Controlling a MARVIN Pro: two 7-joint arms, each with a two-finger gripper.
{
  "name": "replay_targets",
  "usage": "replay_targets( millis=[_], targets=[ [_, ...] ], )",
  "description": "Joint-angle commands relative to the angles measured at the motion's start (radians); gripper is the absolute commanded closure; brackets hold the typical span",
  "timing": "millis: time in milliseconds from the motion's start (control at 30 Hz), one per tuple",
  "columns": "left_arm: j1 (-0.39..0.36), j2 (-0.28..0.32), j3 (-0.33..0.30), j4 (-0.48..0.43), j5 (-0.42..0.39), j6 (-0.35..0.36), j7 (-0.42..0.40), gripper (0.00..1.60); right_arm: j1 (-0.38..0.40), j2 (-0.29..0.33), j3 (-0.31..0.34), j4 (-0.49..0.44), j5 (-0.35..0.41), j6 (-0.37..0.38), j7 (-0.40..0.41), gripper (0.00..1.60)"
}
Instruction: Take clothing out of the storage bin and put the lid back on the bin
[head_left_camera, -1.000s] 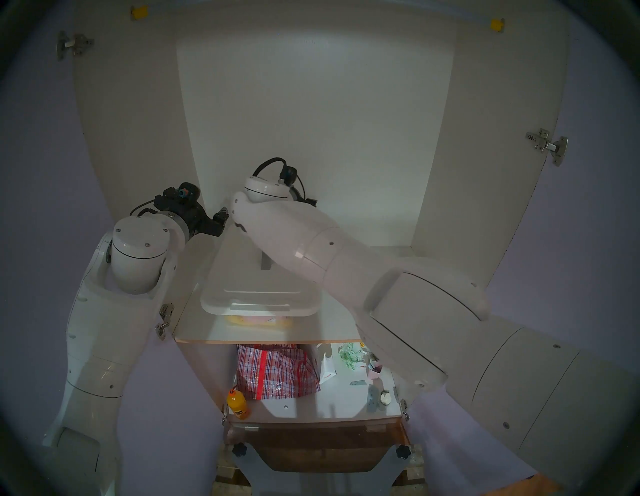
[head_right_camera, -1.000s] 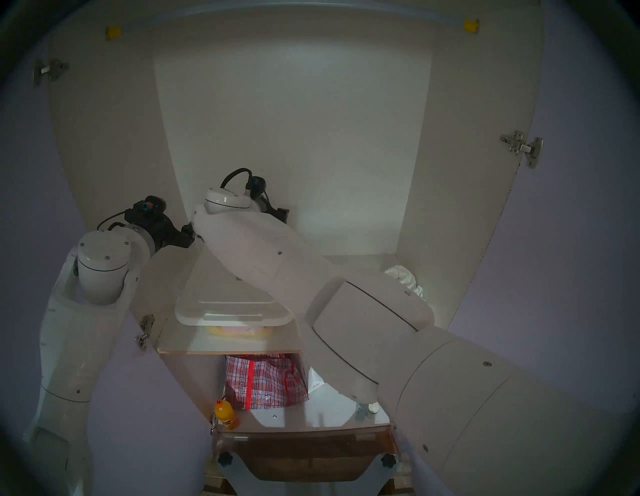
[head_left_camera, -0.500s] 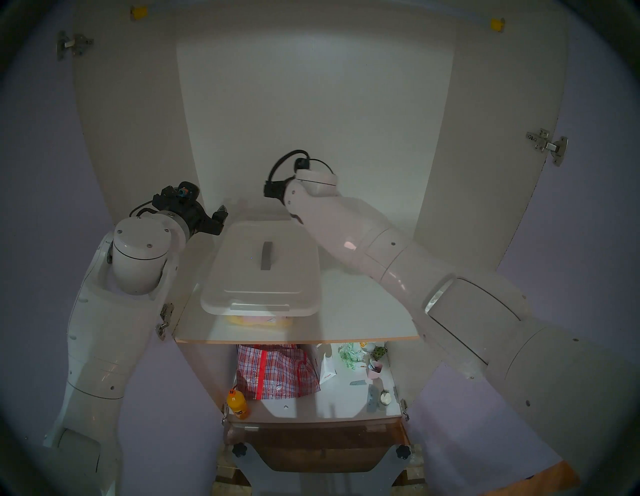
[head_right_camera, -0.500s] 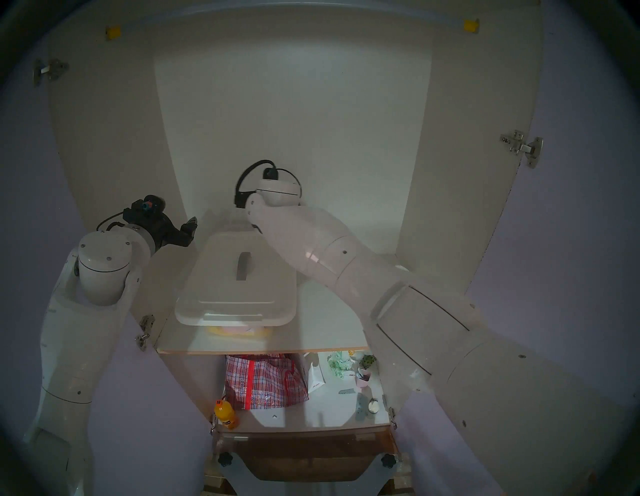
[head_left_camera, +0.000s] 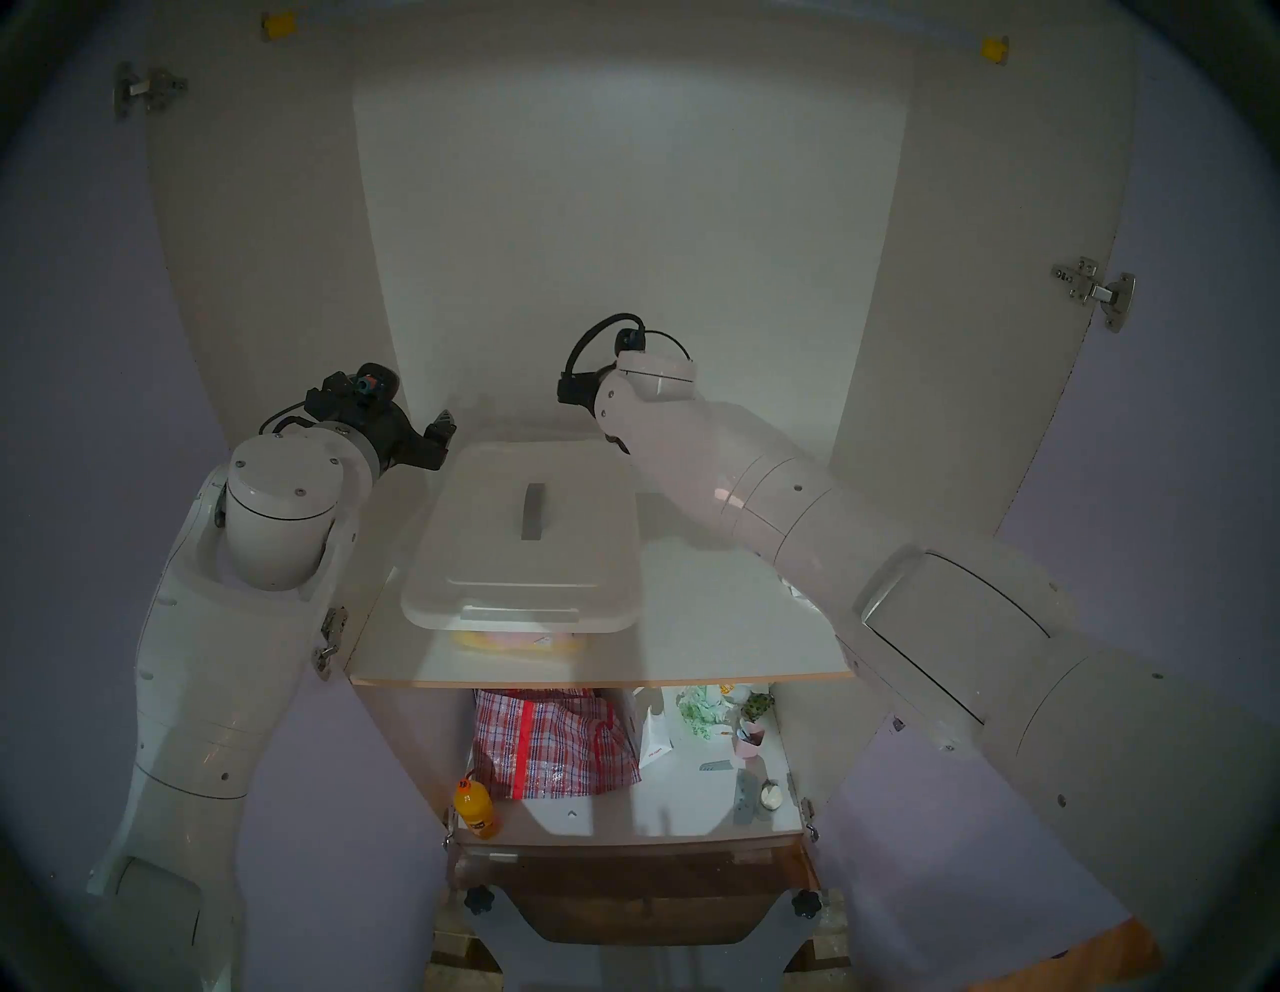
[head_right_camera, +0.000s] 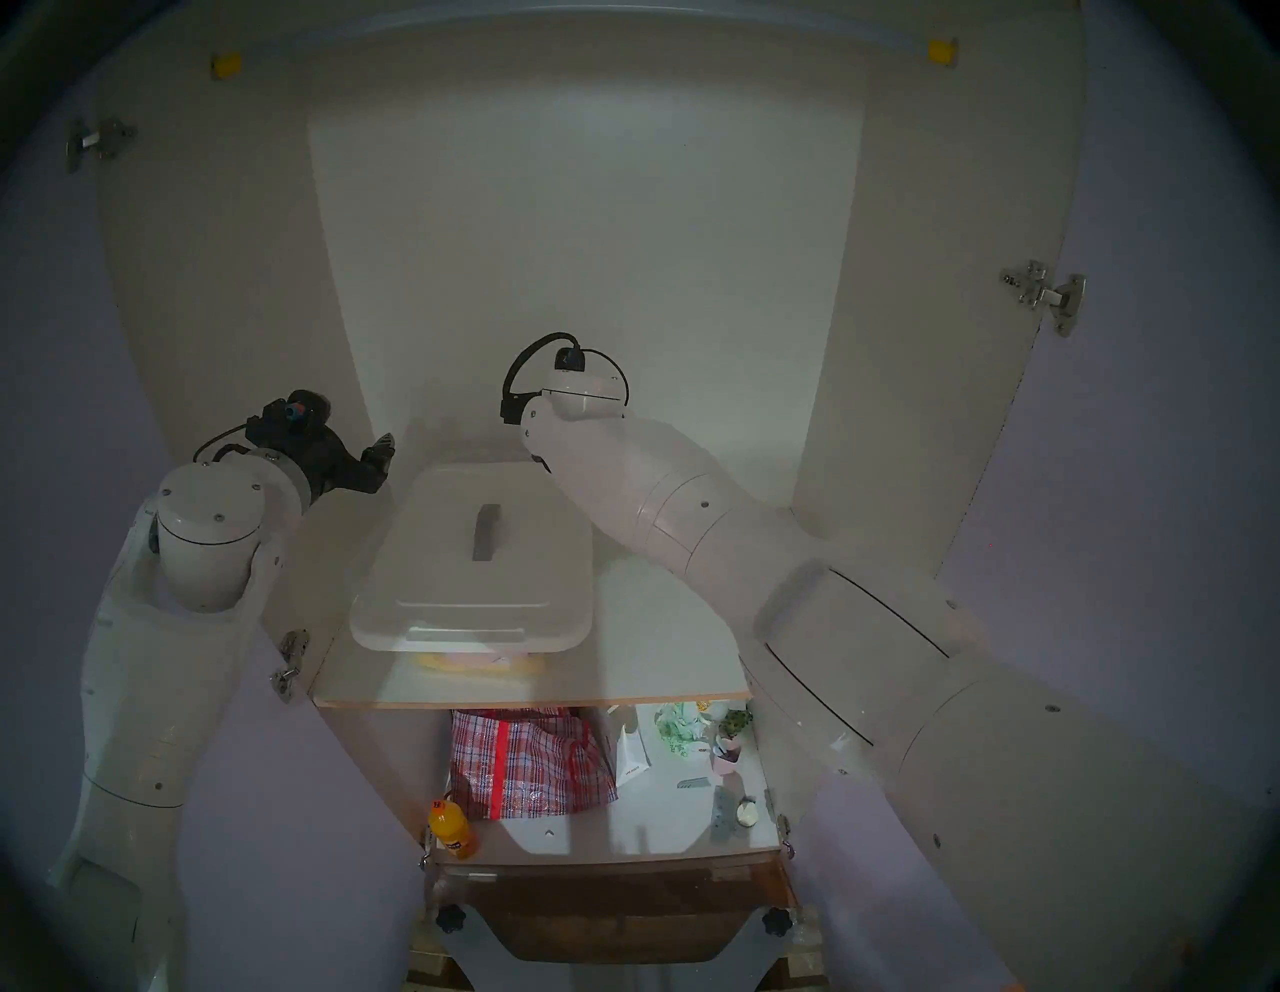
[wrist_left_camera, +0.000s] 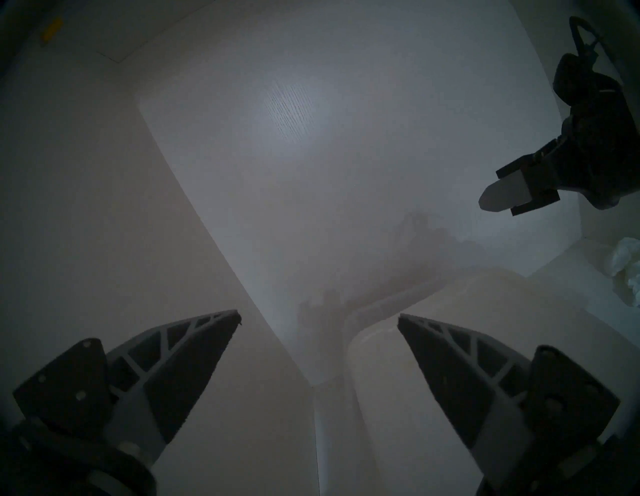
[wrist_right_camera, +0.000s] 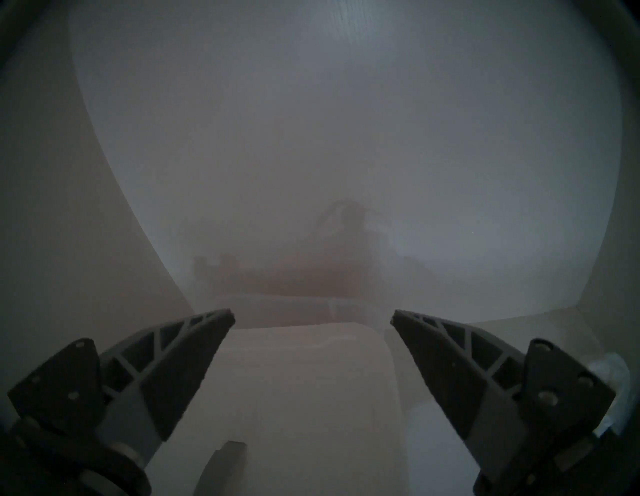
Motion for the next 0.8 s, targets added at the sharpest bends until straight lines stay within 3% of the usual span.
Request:
replay_targets(
  millis=[0,133,233,333,367,600,767],
  targets=[
    [-0.020,0.003,-0.007,-0.025,-0.002,-0.003,-0.001,0.00,0.057,-0.005,-0.006,0.026,-0.024,-0.057,0.096,0.00],
    [-0.020,0.003,-0.007,-0.024,-0.002,-0.003,-0.001,0.00,0.091,-0.007,-0.001,0.096,-0.018,-0.032,0.169,0.00],
    [-0.020,0.003,-0.006,-0.024,-0.002,-0.004,0.000,0.00,0.155,-0.009,-0.015,0.203,-0.026,0.024,0.282,0.00],
    [-0.020,0.003,-0.006,-0.024,-0.003,-0.004,0.001,0.00,0.189,-0.023,-0.022,0.279,-0.033,0.015,0.321,0.00],
    [-0.020,0.003,-0.006,-0.025,-0.003,-0.003,0.000,0.00,0.222,-0.043,-0.036,0.361,-0.047,0.002,0.359,0.00],
    [-0.020,0.004,-0.006,-0.026,-0.004,-0.002,0.000,0.00,0.248,-0.066,-0.117,0.493,-0.090,-0.050,0.454,0.00],
    [-0.020,0.004,-0.006,-0.025,-0.004,-0.003,0.000,0.00,0.240,-0.073,-0.146,0.515,-0.098,-0.092,0.442,0.00]
  ],
)
